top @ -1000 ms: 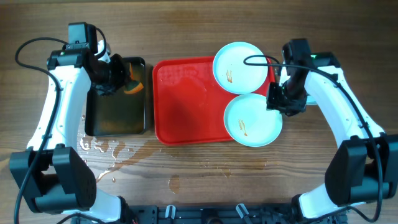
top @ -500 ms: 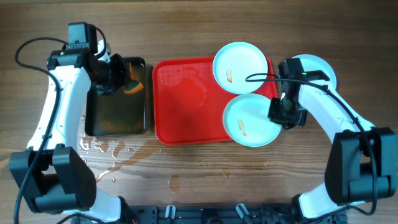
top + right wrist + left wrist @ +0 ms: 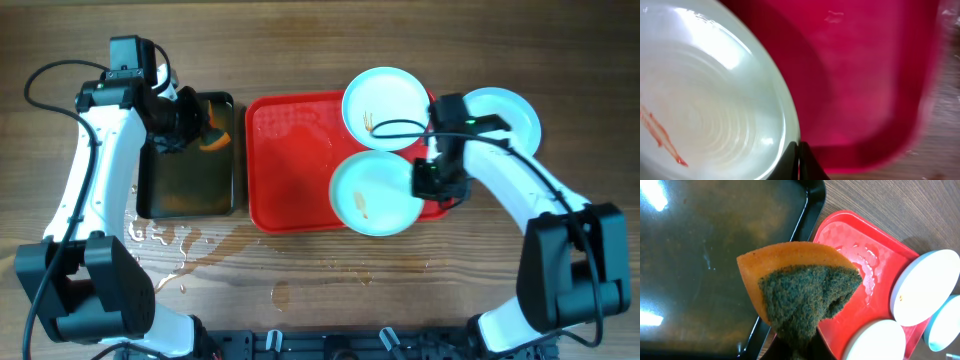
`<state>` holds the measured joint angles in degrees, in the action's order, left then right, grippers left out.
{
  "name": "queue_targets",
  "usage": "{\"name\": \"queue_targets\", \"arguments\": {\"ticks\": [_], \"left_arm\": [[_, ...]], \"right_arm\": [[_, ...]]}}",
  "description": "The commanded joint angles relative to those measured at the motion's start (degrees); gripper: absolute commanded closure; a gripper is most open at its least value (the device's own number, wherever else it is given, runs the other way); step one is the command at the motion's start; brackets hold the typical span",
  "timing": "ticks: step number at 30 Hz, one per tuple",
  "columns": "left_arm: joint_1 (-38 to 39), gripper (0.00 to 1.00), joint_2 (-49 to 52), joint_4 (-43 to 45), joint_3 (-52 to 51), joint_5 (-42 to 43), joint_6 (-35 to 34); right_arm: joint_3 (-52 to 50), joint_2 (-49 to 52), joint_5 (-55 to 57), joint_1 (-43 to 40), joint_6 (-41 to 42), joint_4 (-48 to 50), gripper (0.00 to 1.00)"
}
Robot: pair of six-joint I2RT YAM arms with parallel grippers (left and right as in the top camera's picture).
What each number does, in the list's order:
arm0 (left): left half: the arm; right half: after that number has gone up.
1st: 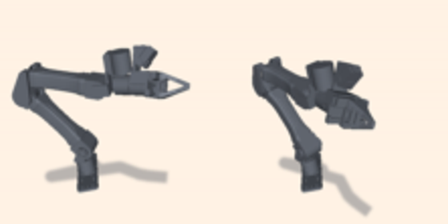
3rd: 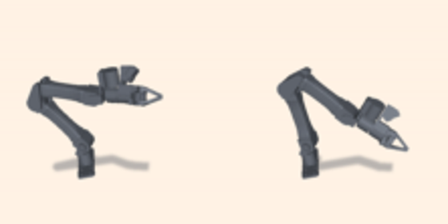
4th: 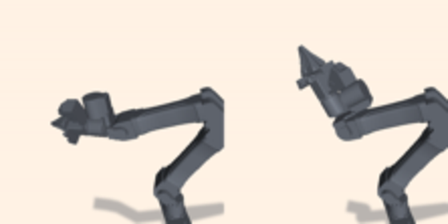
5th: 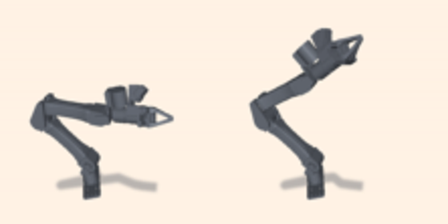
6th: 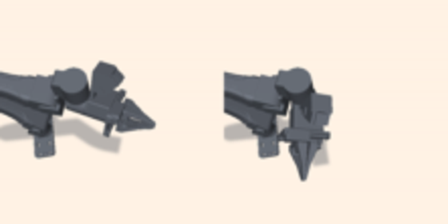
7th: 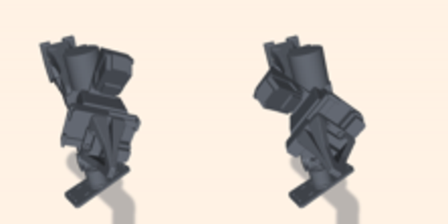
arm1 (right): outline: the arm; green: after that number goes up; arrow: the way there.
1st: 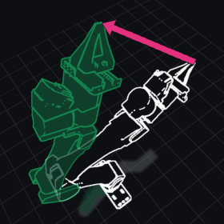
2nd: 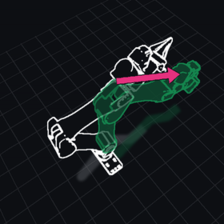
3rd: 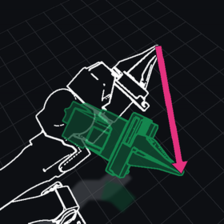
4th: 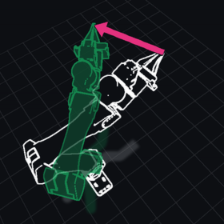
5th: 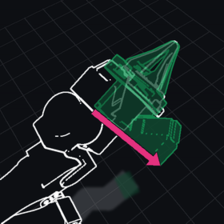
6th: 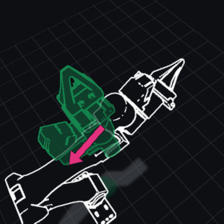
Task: Clean dirty plates on tray and stack at the side
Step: 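Move right gripper to the lower plate and pinch its rim, then drag the plate toward tray center and bring the sponge over it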
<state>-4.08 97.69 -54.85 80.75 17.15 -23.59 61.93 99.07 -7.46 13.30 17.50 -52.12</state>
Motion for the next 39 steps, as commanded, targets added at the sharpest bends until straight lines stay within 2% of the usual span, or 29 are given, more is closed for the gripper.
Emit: {"name": "queue_targets", "arguments": {"ticks": [1,3,5,8,9,10,11,12,14,19,22,25,28,30,35,39], "left_arm": [[0.09,0.96,-1.16,0.35,0.74,-0.31,0.90],[0.11,0.96,-1.16,0.44,0.74,-0.31,0.87],[0.09,0.96,-1.16,1.03,0.74,-0.31,0.87],[0.11,0.96,-1.16,1.68,0.74,-0.31,0.87],[0.11,0.96,-1.16,1.66,0.74,-0.31,0.87],[0.11,0.96,-1.16,1.62,0.74,-0.31,0.87],[0.11,0.96,-1.16,1.55,0.74,-0.31,0.87],[0.11,0.96,-1.16,1.40,0.74,-0.28,0.87],[0.11,0.96,-1.16,1.20,0.74,-0.28,0.87],[0.66,0.96,-1.16,1.25,0.72,-0.28,1.31],[3.04,0.96,-1.14,1.95,0.70,-0.31,5.97],[6.38,0.96,-1.14,3.50,0.70,-0.28,10.01],[10.78,0.96,-1.14,6.14,0.70,-0.31,14.27],[13.05,0.96,-0.81,7.54,0.70,-0.55,14.45],[17.62,0.96,3.98,10.99,0.68,-1.01,14.49],[19.43,0.96,8.24,11.08,0.68,-0.94,17.31]], "right_arm": [[-0.33,0.48,-7.08,6.32,4.24,3.56,0.96],[0.13,0.48,-9.07,9.07,7.63,6.88,0.96],[0.50,0.48,-10.62,12.66,13.38,14.21,0.96],[0.48,0.90,-7.67,15.98,20.50,23.02,0.96],[0.48,1.27,-7.34,16.46,20.55,24.30,0.92],[0.55,1.33,-7.43,16.52,20.41,24.35,0.81],[0.55,1.33,-7.34,16.41,20.28,23.50,0.65],[0.66,1.33,-7.39,15.91,19.96,21.97,0.57],[1.27,1.33,-7.43,14.01,18.56,18.84,0.53],[2.21,1.79,-7.54,9.31,11.93,17.22,0.57],[2.25,4.37,-8.13,9.25,10.54,18.45,0.63],[3.10,7.08,-12.07,9.35,11.28,19.91,0.66],[3.10,7.89,-11.89,10.08,15.21,21.66,0.75],[3.10,8.15,-11.58,10.60,17.51,22.49,0.79],[3.10,9.70,-11.26,12.26,20.13,23.17,0.82],[3.10,10.14,-11.26,12.24,21.53,23.61,0.89]]}}
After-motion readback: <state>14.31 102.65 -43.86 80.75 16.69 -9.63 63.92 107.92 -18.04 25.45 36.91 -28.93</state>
